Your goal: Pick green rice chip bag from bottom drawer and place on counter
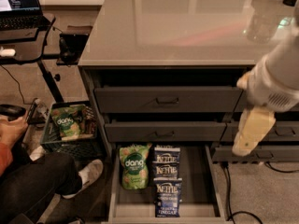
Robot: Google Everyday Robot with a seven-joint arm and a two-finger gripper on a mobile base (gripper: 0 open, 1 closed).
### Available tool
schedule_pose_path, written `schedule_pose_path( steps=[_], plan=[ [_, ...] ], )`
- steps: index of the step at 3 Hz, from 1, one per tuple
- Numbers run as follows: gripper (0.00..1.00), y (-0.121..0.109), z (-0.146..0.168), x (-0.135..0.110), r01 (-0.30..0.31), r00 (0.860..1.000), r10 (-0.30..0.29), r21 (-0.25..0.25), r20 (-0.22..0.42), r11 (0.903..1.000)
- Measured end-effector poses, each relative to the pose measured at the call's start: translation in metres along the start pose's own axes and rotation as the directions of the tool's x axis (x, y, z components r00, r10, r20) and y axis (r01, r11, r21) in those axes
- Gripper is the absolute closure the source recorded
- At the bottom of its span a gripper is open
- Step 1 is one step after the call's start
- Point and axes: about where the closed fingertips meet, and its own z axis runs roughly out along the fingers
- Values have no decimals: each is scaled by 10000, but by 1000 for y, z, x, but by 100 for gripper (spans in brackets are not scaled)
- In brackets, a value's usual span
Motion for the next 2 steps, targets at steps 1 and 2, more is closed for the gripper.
schedule_pose_path(
  steps=[1,2],
  plan=[
    [0,12,64,14,-142,9993,152,-304,339,9994],
    [0,10,119,23,-187,9943,194,-77,1046,9998]
  ],
)
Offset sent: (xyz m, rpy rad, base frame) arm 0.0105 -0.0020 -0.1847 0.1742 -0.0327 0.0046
